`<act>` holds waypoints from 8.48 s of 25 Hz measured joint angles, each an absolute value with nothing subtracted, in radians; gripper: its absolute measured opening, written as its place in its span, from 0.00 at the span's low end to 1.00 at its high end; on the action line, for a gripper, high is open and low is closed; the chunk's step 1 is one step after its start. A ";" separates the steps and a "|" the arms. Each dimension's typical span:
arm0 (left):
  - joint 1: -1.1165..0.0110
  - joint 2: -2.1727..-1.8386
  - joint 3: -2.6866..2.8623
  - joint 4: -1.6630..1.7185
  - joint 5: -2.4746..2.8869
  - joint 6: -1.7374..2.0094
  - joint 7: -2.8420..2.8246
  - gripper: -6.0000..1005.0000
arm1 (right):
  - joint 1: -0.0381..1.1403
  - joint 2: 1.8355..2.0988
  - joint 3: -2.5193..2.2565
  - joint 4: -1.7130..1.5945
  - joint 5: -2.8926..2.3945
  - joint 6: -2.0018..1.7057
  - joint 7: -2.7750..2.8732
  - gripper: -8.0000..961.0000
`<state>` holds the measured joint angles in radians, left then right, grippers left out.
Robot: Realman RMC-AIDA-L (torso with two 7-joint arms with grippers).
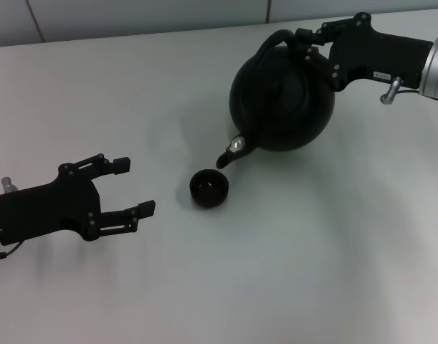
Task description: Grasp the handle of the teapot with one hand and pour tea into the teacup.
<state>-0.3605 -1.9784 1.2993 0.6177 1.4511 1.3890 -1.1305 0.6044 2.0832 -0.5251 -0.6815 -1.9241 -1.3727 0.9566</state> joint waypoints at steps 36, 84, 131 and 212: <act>-0.361 -1.980 1.297 0.615 1.451 1.350 -1.131 0.87 | 0.605 2.086 -0.612 -0.736 -1.923 -1.367 0.952 0.14; -0.365 -1.991 1.285 0.614 1.451 1.329 -1.140 0.87 | 0.488 2.081 -0.605 -0.496 -1.522 -1.350 0.826 0.13; -0.360 -1.993 1.296 0.617 1.451 1.333 -1.141 0.87 | 0.495 2.078 -0.598 -0.294 -1.470 -1.132 0.942 0.13; -0.277 -1.997 1.141 0.625 1.450 1.716 -1.060 0.87 | 0.319 2.073 -0.922 -0.566 -1.626 -1.777 0.904 0.70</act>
